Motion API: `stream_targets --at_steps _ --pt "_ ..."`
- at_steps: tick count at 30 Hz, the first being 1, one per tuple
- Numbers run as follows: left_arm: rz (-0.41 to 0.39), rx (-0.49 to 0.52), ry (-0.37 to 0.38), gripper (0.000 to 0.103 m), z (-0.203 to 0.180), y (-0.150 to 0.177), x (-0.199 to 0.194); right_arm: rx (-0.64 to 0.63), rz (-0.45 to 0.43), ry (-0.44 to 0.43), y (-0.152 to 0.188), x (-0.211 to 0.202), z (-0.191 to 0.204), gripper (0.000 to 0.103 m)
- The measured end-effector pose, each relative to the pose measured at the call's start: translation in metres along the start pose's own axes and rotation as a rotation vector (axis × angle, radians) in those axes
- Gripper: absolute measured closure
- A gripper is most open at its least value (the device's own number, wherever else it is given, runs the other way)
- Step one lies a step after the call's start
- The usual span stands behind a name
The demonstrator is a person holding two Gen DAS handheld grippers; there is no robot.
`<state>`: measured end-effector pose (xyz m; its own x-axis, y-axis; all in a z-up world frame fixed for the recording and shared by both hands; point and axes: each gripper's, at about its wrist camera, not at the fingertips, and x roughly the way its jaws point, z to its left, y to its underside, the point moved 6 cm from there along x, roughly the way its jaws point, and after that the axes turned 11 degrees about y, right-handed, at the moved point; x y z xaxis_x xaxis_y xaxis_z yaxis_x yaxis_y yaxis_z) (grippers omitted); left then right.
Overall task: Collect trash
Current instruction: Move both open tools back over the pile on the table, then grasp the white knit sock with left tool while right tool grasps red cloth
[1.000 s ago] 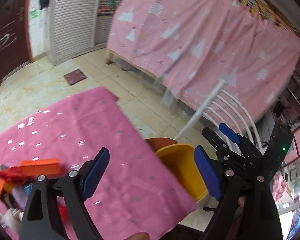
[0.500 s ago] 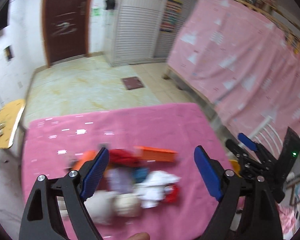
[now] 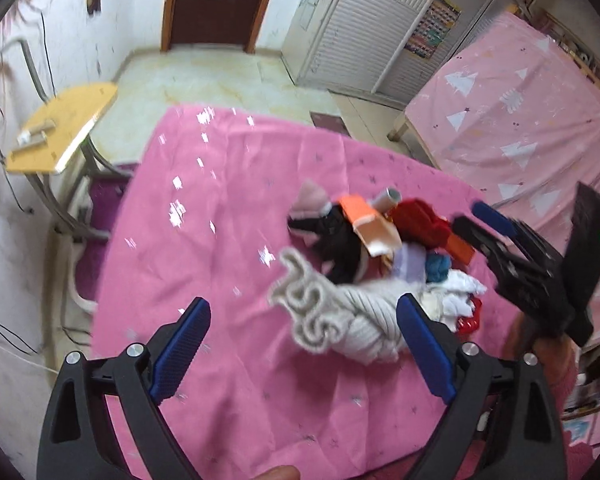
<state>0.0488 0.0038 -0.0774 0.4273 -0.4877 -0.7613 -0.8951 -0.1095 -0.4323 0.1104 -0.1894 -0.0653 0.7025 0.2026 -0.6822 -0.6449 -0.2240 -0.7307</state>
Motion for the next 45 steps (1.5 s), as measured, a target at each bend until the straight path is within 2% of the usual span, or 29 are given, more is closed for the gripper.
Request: stream_targets --at_steps 5,11,17,22,23,25,27,28,30,35,45 --pt "0.025 -0.003 0.032 0.017 0.009 0.015 0.016 -0.023 0.007 0.002 -0.003 0.01 0.014 0.034" --pt "0.023 -0.001 0.05 0.017 0.01 0.009 0.034 -0.045 0.018 0.024 0.0 0.015 0.024 0.034" --pt "0.023 0.009 0.053 0.027 0.007 0.004 0.045 -0.063 0.033 0.035 0.002 0.023 0.031 0.039" --pt "0.021 0.015 0.066 0.046 0.007 -0.001 0.047 -0.075 0.046 0.046 0.005 0.029 0.036 0.048" --pt "0.019 0.016 0.069 0.048 0.006 -0.002 0.047 -0.079 0.051 0.049 0.006 0.03 0.037 0.052" --pt "0.017 0.02 0.073 0.066 0.006 -0.001 0.047 -0.088 0.058 0.066 0.008 0.034 0.038 0.066" --pt "0.015 0.018 0.084 0.078 0.006 -0.001 0.048 -0.091 0.065 0.071 0.01 0.036 0.039 0.078" --pt "0.011 0.02 0.085 0.085 0.006 -0.001 0.047 -0.092 0.065 0.073 0.011 0.037 0.04 0.082" --pt "0.003 0.028 0.075 0.091 0.007 -0.001 0.046 -0.088 0.061 0.071 0.012 0.037 0.04 0.086" --pt "-0.011 0.056 0.054 0.094 0.002 0.001 0.04 -0.057 0.011 0.06 0.005 0.024 0.038 0.088" --pt "-0.123 0.123 -0.026 0.095 -0.021 -0.008 -0.001 0.008 -0.106 0.032 -0.016 -0.015 0.03 0.088"
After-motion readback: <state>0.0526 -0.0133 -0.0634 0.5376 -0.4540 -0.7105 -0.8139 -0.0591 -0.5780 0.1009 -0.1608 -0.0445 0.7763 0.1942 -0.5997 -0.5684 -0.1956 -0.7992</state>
